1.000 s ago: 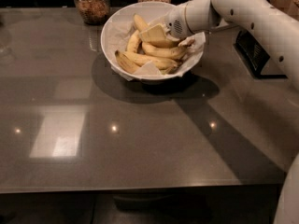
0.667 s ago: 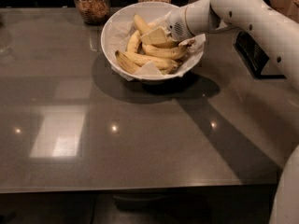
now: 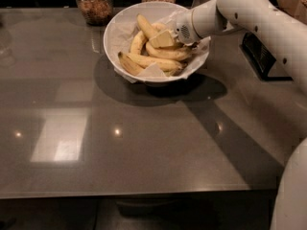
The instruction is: Pick banana from white bowl
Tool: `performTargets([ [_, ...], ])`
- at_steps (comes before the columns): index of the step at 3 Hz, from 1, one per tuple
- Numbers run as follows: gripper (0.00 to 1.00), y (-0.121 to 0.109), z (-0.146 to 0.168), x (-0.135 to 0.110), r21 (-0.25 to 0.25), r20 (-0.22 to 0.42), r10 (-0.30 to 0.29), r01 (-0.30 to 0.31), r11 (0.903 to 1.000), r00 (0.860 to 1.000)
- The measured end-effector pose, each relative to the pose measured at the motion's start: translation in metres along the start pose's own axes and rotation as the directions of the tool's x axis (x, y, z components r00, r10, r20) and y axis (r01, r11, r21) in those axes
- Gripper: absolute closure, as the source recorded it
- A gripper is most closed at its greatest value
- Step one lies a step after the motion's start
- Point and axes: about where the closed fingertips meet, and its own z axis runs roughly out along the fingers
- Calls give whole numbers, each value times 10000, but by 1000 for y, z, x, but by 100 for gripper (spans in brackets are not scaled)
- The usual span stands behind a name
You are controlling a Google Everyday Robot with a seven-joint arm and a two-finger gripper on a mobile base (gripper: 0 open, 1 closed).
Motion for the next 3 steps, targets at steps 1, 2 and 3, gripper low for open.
performTargets([
  [1, 88, -1, -2, -1, 53, -68, 1, -1, 10000, 10000],
  [2, 100, 7, -7, -18, -230, -229, -339, 334, 9992, 9992],
  [3, 100, 21, -16, -47, -713, -505, -969, 932, 9931, 9940],
])
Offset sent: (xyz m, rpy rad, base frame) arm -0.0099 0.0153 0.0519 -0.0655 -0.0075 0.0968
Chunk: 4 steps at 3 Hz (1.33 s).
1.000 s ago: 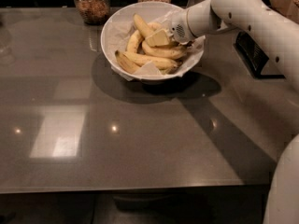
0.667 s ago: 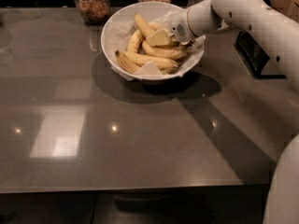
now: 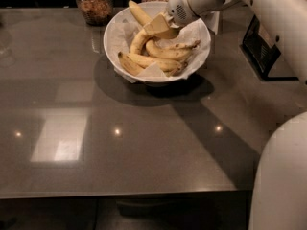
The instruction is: Pick banana from white bowl
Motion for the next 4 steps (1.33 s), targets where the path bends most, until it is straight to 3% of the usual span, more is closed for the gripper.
performTargets([
  [1, 100, 16, -8, -23, -638, -481, -557, 526, 9966, 9973],
  [2, 100, 36, -24, -13, -1470, -586, -729, 636, 9871, 9956],
  [3, 100, 57, -56, 14, -1822, -301, -533, 470, 9821, 9981],
  [4, 100, 90, -87, 44, -1867, -168, -247, 212, 9822, 9996],
])
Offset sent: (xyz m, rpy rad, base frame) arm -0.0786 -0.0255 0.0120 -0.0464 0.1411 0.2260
